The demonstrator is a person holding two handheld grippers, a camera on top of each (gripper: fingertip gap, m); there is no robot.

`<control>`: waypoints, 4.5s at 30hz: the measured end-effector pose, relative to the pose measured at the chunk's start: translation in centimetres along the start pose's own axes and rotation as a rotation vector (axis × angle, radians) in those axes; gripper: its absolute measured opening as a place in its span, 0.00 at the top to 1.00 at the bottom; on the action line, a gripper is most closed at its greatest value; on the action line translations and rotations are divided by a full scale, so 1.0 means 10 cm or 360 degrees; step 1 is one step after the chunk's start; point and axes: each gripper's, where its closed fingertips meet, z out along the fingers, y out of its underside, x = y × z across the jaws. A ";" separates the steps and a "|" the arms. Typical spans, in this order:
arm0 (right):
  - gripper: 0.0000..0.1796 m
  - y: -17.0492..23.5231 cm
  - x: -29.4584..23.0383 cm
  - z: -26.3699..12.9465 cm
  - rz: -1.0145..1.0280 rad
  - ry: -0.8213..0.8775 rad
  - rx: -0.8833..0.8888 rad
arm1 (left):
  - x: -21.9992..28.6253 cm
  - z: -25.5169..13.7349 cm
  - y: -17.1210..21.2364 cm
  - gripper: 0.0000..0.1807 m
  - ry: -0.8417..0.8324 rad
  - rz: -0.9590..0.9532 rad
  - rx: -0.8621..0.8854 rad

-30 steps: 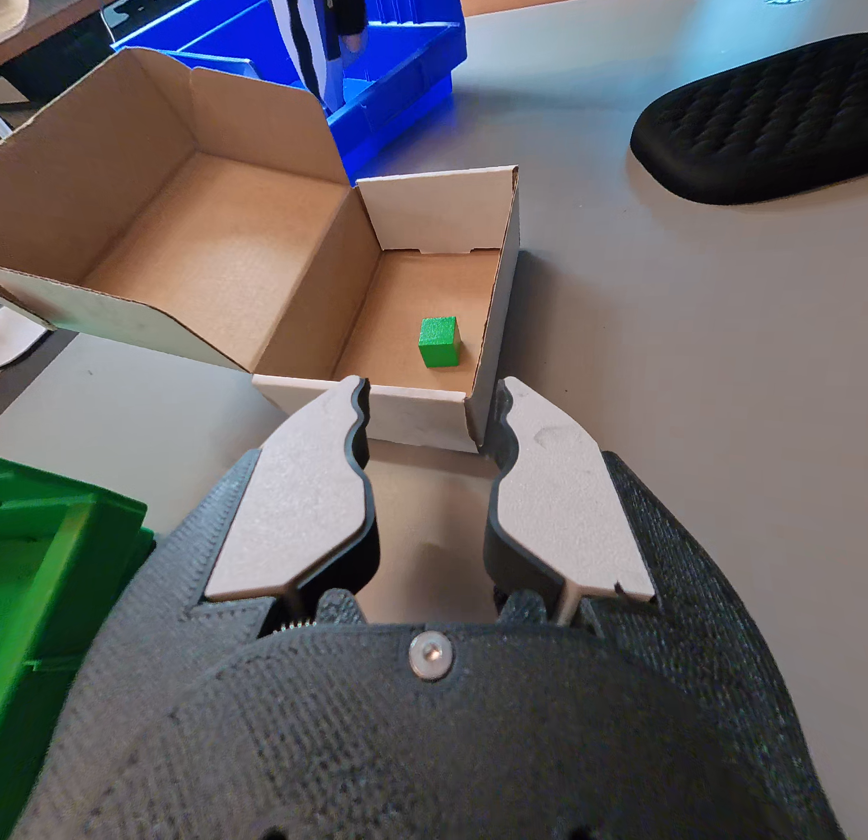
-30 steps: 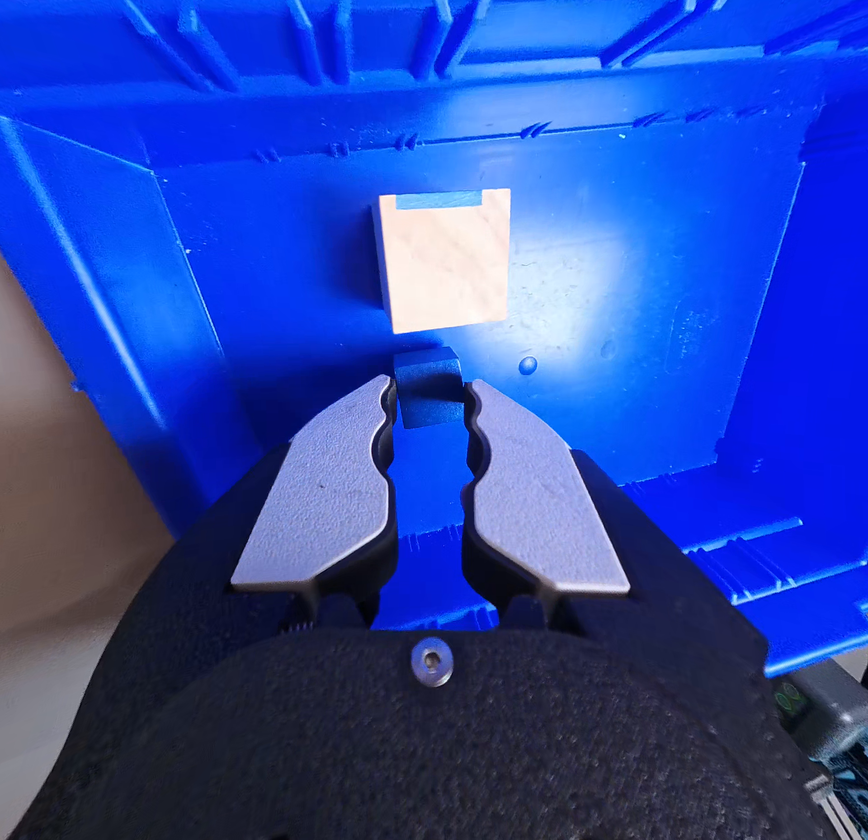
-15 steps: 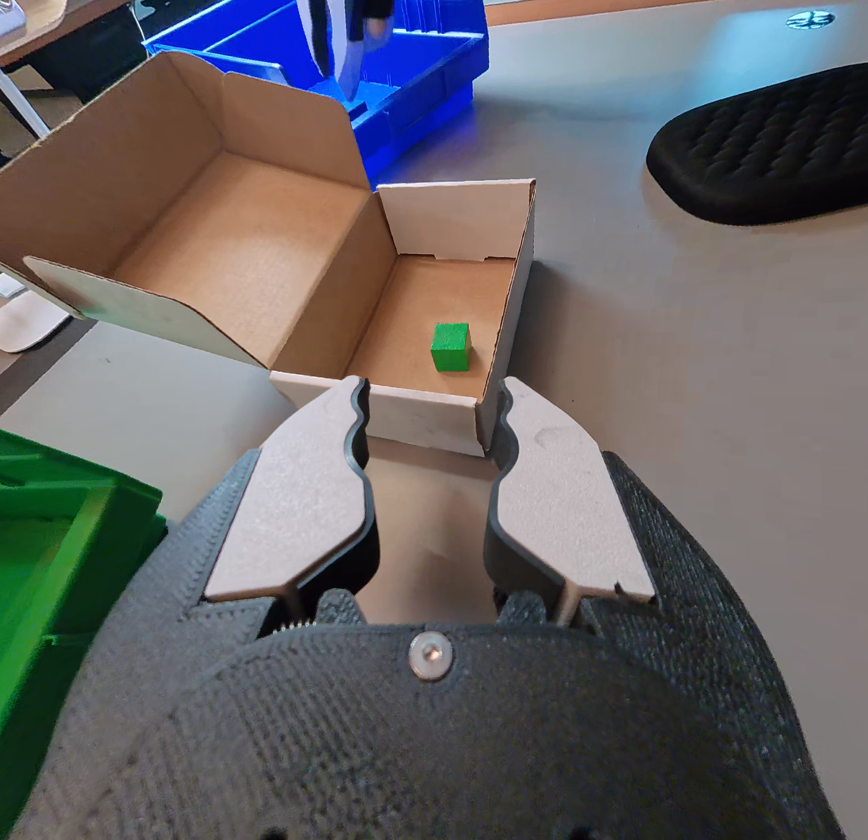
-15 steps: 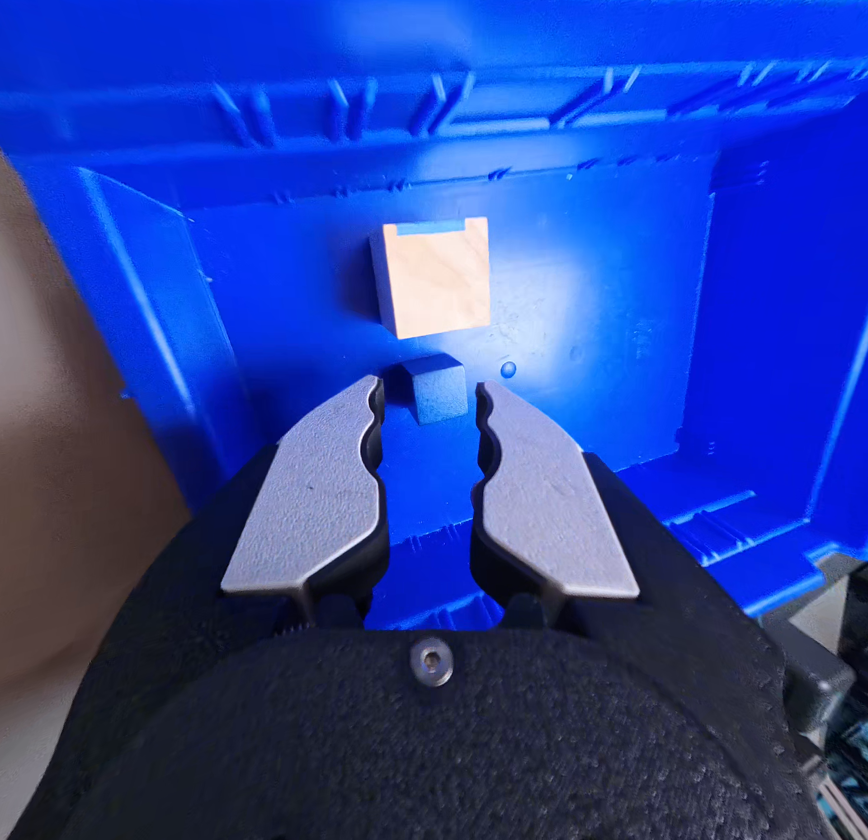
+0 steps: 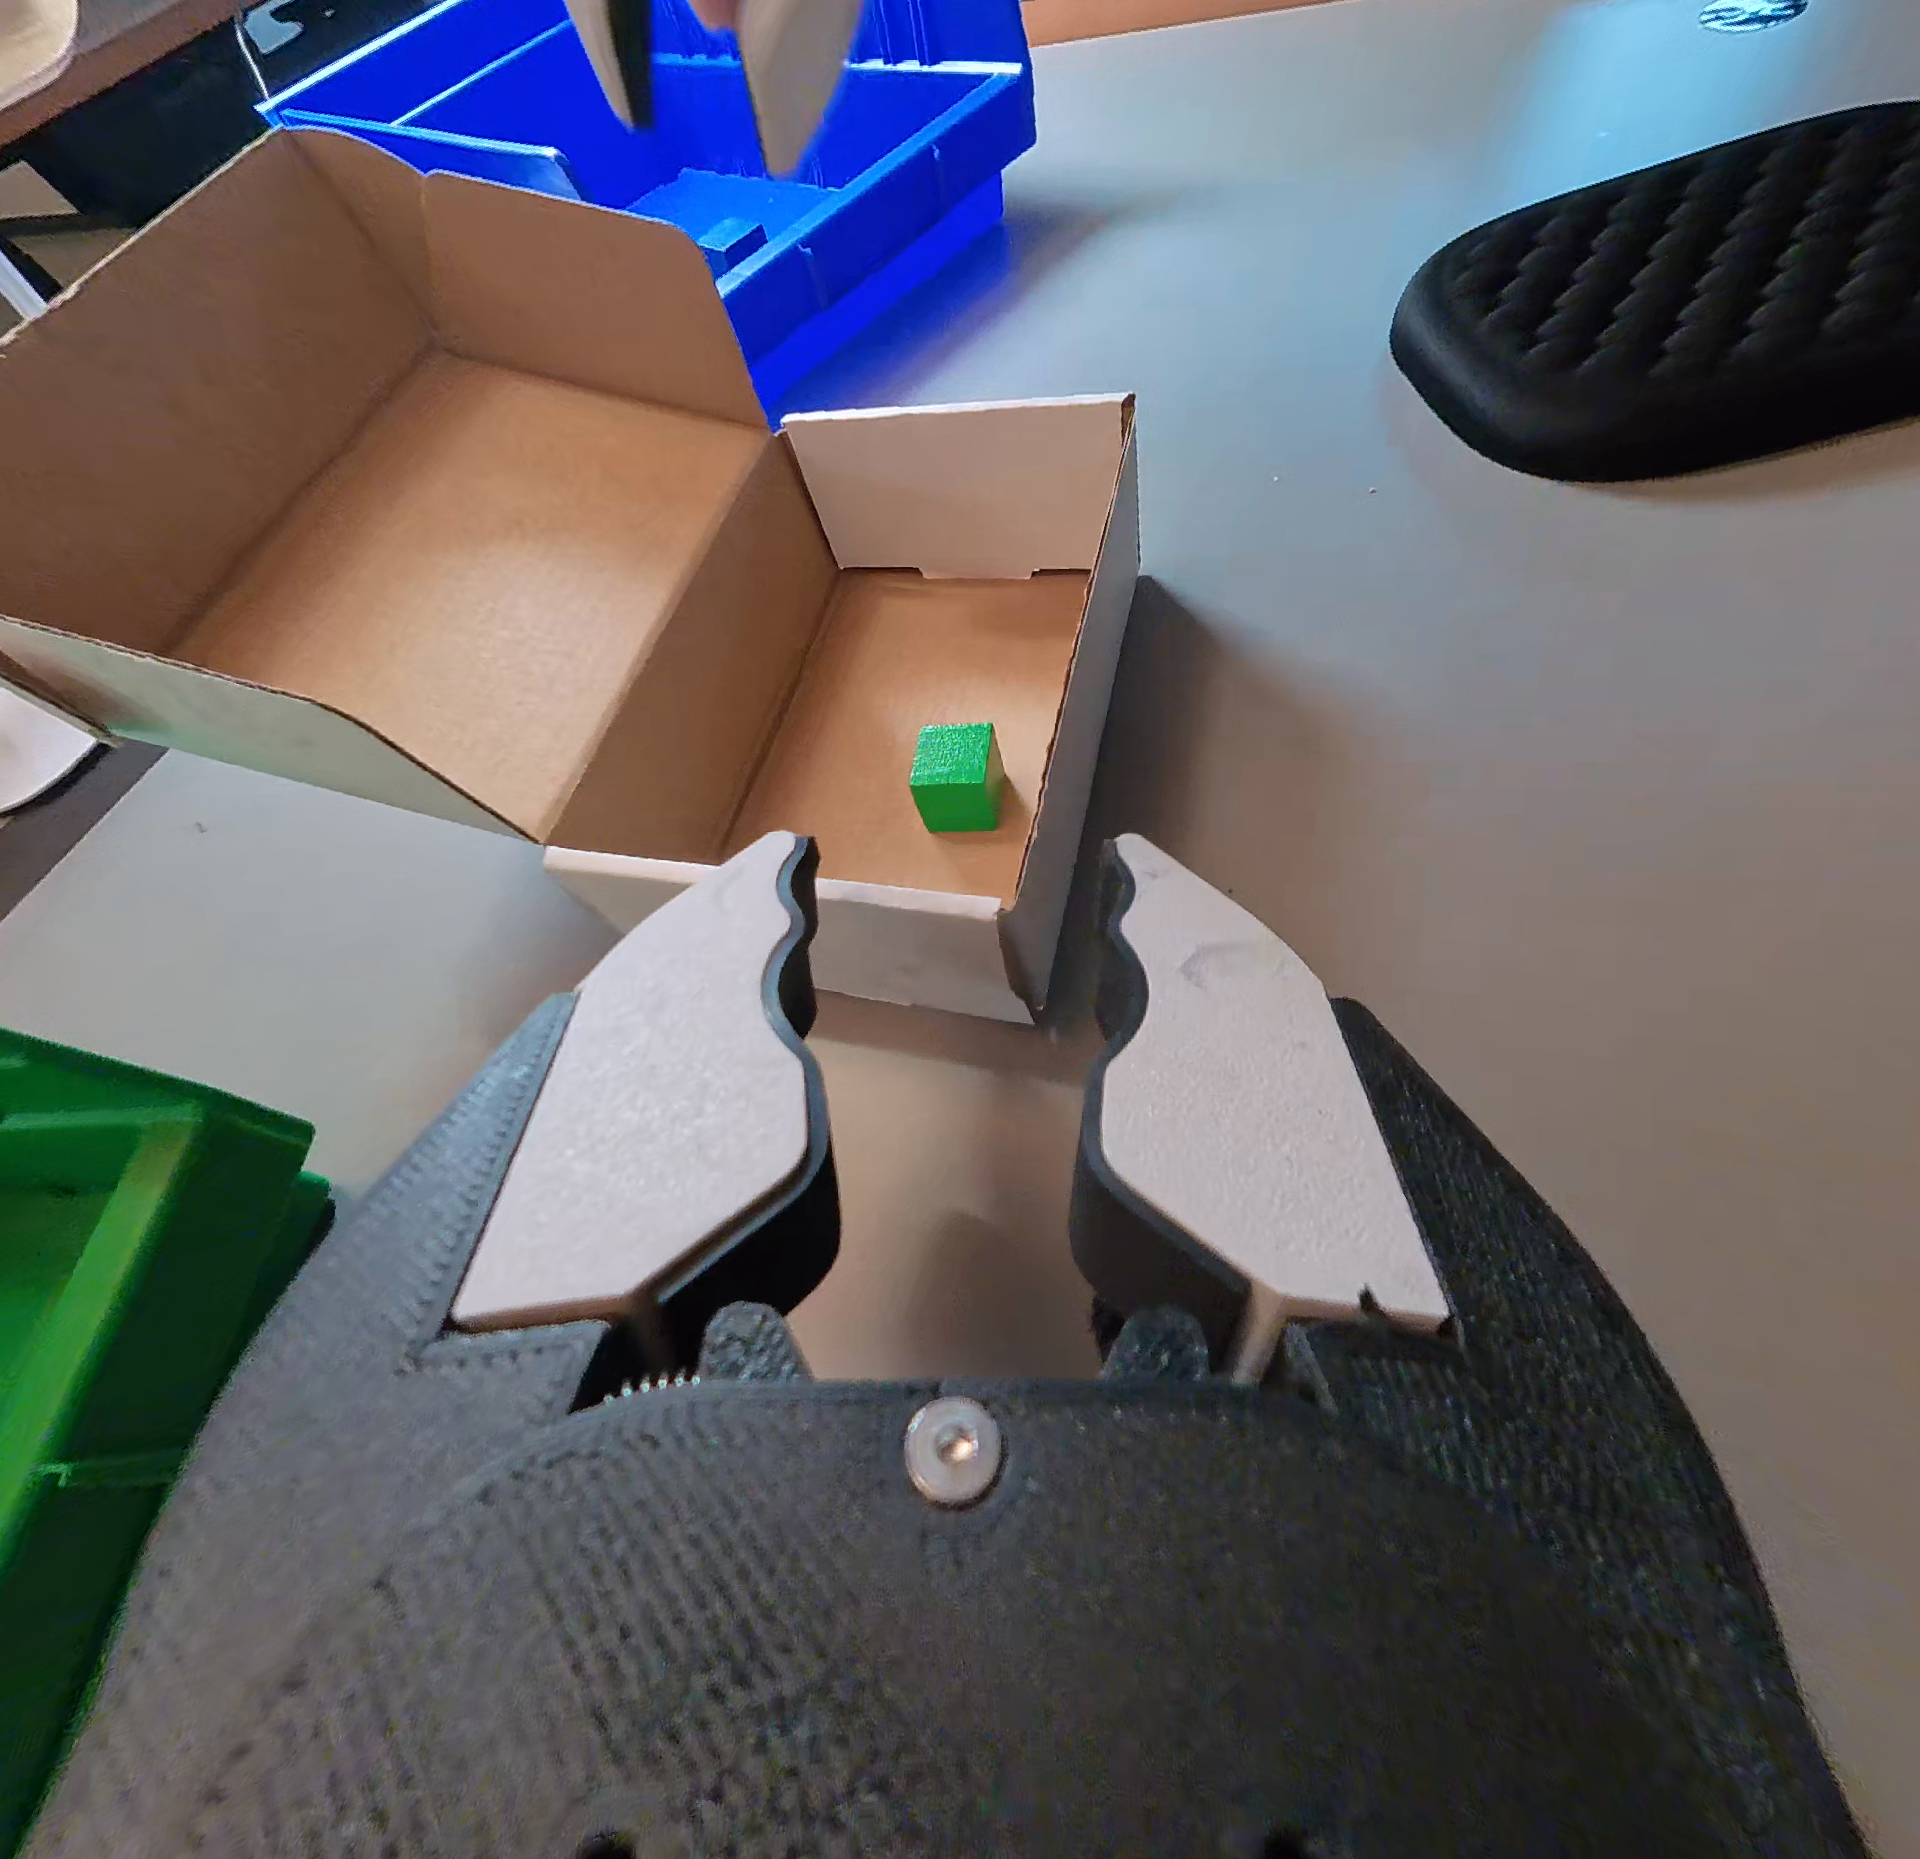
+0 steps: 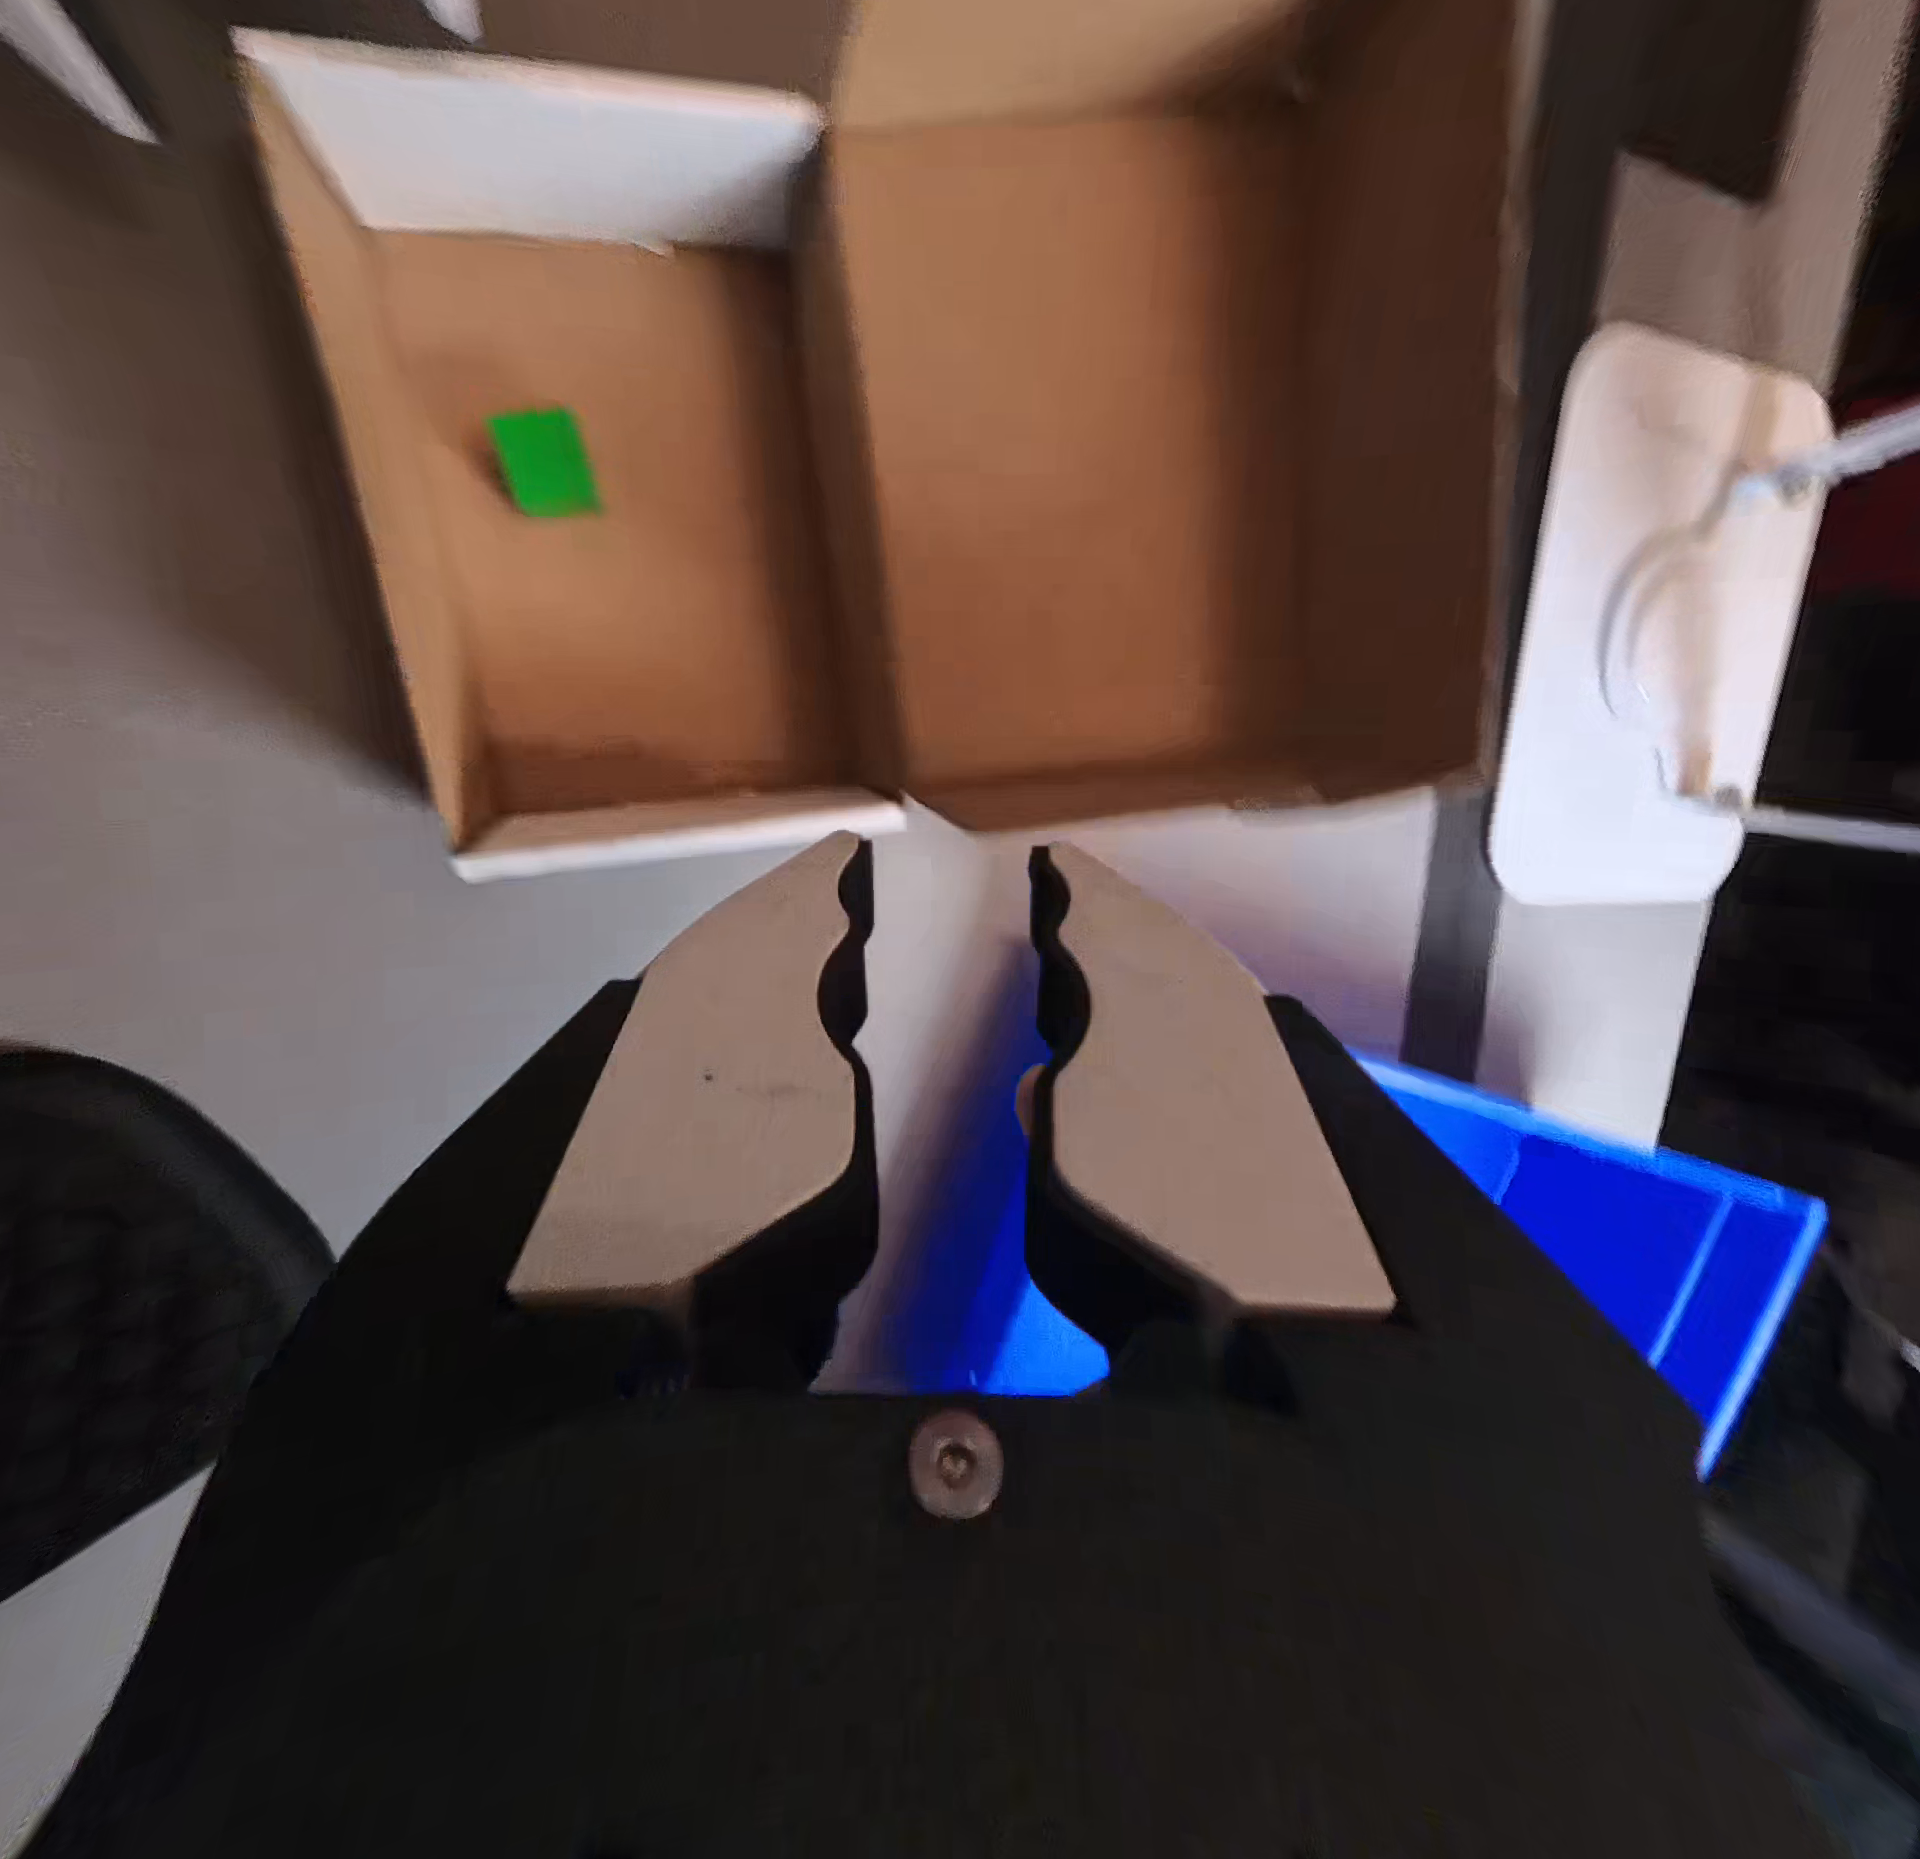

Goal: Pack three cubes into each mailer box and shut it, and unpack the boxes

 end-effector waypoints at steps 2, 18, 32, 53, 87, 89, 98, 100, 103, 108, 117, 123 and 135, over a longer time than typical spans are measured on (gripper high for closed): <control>0.84 -0.21 -0.25 0.18 -0.0155 -0.0068 -0.0016 | -0.01 -0.01 0.00 0.72 -0.0010 0.0003 0.0001; 0.86 -0.56 -0.98 0.98 -0.0356 -0.0429 -0.0077 | -0.05 -0.07 -0.03 0.72 -0.0025 0.0015 0.0021; 0.89 -0.54 -0.46 0.43 -0.0194 -0.0223 0.0030 | -0.04 -0.07 -0.03 0.72 -0.0020 0.0035 0.0023; 0.89 2.27 0.98 0.21 0.0528 0.0175 -0.0753 | -0.06 -0.03 0.04 0.73 -0.0004 -0.0031 -0.0003; 0.86 2.17 1.17 -0.01 0.0746 0.0267 -0.0489 | -0.06 0.01 0.11 0.74 0.0015 -0.0051 -0.0045; 0.85 1.93 1.15 -0.08 0.0752 0.0289 -0.0312 | -0.06 0.01 0.11 0.74 0.0014 -0.0053 -0.0043; 0.80 0.61 0.62 -0.09 0.1098 -0.0041 0.0668 | -0.21 -0.04 0.01 0.75 0.0002 -0.0297 0.0109; 0.80 0.43 0.50 -0.05 0.1169 -0.0056 0.0781 | -0.36 -0.06 -0.04 0.75 -0.0046 -0.0410 0.0183; 0.79 0.27 0.40 0.04 0.1269 -0.0022 0.0853 | -0.57 -0.07 -0.15 0.75 -0.0020 -0.0616 0.0305; 0.78 0.23 0.39 0.19 0.1325 0.0141 0.0830 | -0.58 -0.02 -0.20 0.76 0.0198 -0.0812 0.0403; 0.78 -0.16 0.04 -0.08 0.1171 -0.0122 0.1126 | -0.60 -0.12 -0.29 0.76 0.0027 -0.0529 0.0374; 0.86 -0.15 -0.39 0.17 0.0600 0.0114 0.0751 | -0.91 -0.24 -0.49 0.76 -0.0081 -0.0553 0.0428; 0.96 -0.09 -1.01 0.52 -0.0153 0.0368 0.0378 | -1.23 0.12 -0.12 0.76 -0.0256 -0.0813 0.0137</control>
